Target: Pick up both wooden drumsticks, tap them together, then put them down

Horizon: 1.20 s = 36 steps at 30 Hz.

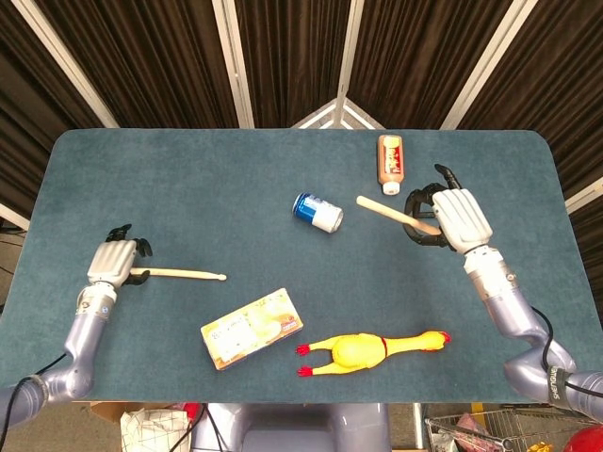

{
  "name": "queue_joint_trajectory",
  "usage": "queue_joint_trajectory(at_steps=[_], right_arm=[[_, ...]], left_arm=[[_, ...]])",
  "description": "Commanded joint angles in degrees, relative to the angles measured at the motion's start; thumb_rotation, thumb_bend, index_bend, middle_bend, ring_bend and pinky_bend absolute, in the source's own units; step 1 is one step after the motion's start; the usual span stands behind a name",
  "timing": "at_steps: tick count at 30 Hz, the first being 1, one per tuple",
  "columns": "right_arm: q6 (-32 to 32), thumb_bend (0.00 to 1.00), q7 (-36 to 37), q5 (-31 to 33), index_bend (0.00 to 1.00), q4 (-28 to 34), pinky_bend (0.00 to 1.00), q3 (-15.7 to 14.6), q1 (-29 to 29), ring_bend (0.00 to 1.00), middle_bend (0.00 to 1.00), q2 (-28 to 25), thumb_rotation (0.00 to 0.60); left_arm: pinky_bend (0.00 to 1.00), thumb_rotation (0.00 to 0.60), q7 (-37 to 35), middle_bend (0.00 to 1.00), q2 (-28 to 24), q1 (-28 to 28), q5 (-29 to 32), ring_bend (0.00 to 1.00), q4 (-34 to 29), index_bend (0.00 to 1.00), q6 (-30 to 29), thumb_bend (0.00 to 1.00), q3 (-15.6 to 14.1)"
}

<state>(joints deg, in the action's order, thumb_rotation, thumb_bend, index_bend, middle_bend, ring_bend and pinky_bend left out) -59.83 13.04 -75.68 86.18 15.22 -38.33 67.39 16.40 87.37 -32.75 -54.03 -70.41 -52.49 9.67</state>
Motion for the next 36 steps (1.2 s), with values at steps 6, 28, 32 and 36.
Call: queue_joint_trajectory(at_steps=[6, 28, 32, 36], right_arm=[[0.01, 0.48, -0.62, 0.61, 0.66, 0.14, 0.00, 0.03, 0.26, 0.38, 0.64, -0.19, 0.600], [0.44, 0.48, -0.43, 1.66, 0.66, -2.16, 0.01, -0.41, 1.22, 0.38, 0.64, 0.22, 0.600], [0.13, 0.49, -0.23, 1.59, 0.66, -2.42, 0.01, -0.37, 1.46, 0.38, 0.64, 0.26, 0.600], [-0.04, 0.50, -0.05, 1.48, 0.66, -2.74, 0.01, -0.33, 1.59, 0.38, 0.64, 0.33, 0.600]], left_arm=[[0.00, 0.600, 0.57, 0.42, 1.07, -1.17, -1.63, 0.02, -1.03, 0.45, 0.01, 0.44, -0.22], [0.00, 0.600, 11.98, 0.44, -1.71, -3.95, 6.10, 0.02, -7.65, 0.46, 1.51, 0.44, -2.83], [0.00, 0.600, 13.90, 0.47, -0.93, -4.46, 6.35, 0.02, -7.23, 0.48, 0.71, 0.44, -3.49], [0.00, 0.600, 15.00, 0.49, -0.28, -4.76, 6.77, 0.03, -7.23, 0.49, -0.07, 0.44, -3.66]])
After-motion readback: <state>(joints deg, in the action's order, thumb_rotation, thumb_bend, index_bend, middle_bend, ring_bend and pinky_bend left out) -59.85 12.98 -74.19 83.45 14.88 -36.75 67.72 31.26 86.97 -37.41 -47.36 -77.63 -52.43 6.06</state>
